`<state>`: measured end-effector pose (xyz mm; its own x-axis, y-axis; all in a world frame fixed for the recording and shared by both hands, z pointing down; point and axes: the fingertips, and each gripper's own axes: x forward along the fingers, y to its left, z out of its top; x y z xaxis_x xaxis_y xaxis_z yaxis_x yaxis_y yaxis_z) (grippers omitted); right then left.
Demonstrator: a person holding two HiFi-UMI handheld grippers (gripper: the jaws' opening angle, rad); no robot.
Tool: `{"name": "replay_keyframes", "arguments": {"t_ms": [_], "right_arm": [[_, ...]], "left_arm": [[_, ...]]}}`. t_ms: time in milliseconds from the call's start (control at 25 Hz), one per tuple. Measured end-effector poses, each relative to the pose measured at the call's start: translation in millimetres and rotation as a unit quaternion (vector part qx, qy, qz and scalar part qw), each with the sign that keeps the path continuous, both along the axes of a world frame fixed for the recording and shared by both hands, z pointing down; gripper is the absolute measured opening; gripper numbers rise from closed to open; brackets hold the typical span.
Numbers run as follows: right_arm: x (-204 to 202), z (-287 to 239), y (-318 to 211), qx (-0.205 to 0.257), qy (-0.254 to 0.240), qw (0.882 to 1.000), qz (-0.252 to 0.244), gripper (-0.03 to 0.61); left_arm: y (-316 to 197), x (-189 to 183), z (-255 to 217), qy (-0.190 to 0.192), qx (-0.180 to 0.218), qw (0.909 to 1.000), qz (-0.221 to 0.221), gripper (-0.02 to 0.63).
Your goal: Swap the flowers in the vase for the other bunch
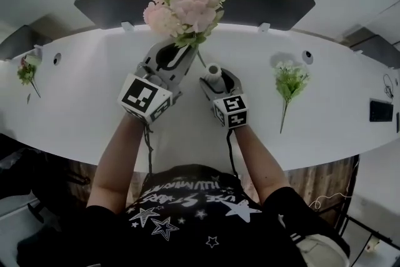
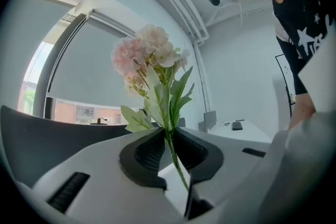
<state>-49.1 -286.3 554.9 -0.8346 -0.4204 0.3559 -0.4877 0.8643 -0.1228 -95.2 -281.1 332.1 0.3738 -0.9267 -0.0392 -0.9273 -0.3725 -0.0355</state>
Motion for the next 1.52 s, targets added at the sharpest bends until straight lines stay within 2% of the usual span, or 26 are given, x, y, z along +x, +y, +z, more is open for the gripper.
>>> {"name": "replay_keyframes", "arguments": {"t_ms": [280,600,840,1040,1240,1520], "right_arm": [[1,1,0,-0.003,0.001,1.000,-0.003,0.287],[3,2,-2,0.001,0.004,1.000,0.002,0.287],[-6,-2,11,0.009,0.012,1.000,0.004,0.284],[12,11,-17,0.007,0.004,1.000,0.004,0.282],[2,5,-2,0.015,0.013,1.000,0.009,0.282],[1,5,-2,0.017,0.016,1.000,0.012,0.281]], "left_arm": [[11,-11,-17,-0.003,0.010,0.9996,-0.027,0.058],[55,-63,1,-0.005,-0.016,0.9958,-0.090,0.058],[107,-123,28,-0.005,-0.053,0.9901,-0.130,0.058],[104,-137,63,0.014,-0.090,0.9821,-0.165,0.058],[136,-168,98,0.027,-0.141,0.9729,-0.181,0.058],[151,-180,140,0.040,-0.191,0.9621,-0.190,0.058]]}}
